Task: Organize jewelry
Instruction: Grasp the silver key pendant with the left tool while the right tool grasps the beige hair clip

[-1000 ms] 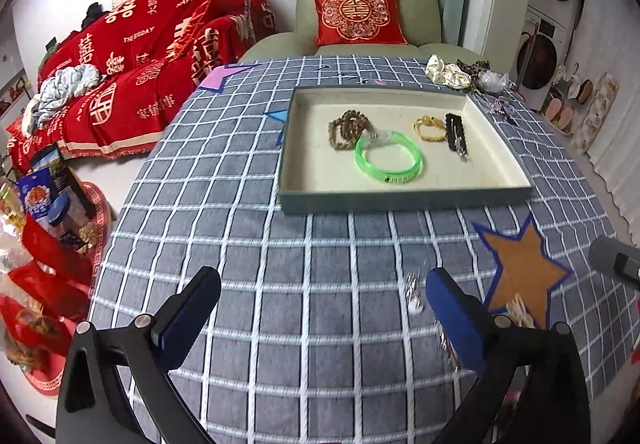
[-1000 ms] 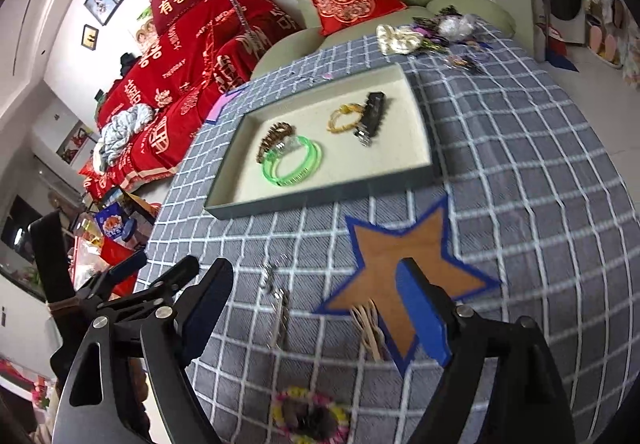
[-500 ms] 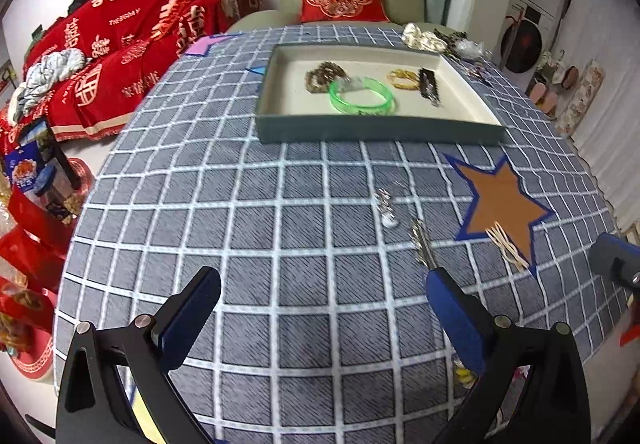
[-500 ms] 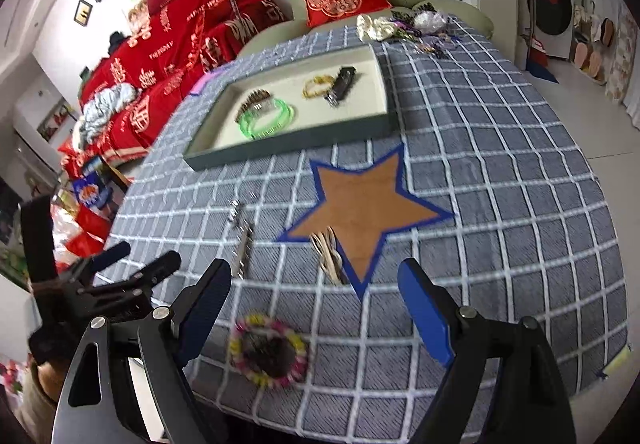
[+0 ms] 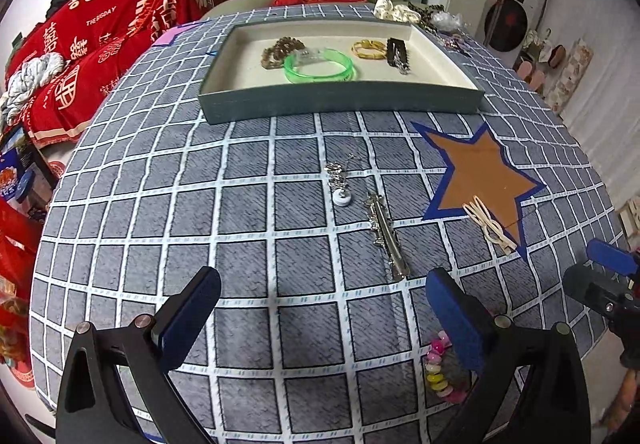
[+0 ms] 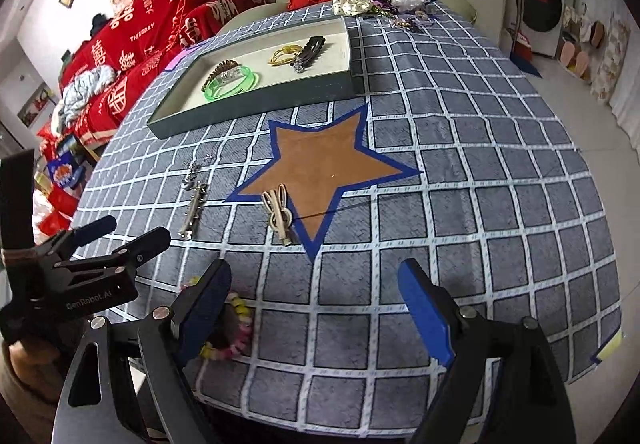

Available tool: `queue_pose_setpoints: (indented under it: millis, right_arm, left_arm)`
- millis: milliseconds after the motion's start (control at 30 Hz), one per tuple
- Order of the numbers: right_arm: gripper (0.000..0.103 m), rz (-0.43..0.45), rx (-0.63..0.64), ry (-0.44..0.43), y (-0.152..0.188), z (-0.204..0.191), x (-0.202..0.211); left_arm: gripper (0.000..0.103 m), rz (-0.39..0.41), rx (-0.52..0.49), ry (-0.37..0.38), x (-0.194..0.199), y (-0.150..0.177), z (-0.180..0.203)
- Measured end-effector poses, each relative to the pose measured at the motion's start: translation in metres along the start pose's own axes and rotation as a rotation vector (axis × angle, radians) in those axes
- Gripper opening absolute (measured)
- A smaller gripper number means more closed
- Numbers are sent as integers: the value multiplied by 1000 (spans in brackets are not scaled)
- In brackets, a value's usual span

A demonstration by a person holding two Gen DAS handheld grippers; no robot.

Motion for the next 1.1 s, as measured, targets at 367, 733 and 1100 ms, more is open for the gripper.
queue_pose_setpoints:
  millis: [367,733,1100]
  right_arm:
    - [72,-10,164,5,0,-17,-19]
    - [51,-39,264,-4,1,-28,-43]
    - [35,-16,366,30,0,-43,-52]
  left_arm:
    - [103,-14,-23,-14,-14,-9,3]
    - [98,-42,-65,-29,-28,-12,11]
    - [69,-34,-105,35,-23,-17,23]
Point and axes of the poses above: each gripper's, at about its wrist camera, not at the fingertips, and x roughly against the way its jaws point, z to its right, y to its underside, the point moved 4 cm from there along -x, roughly the way its jaws point, and after that the axes turned 9 degrees about -x, right-handed, at the moved point
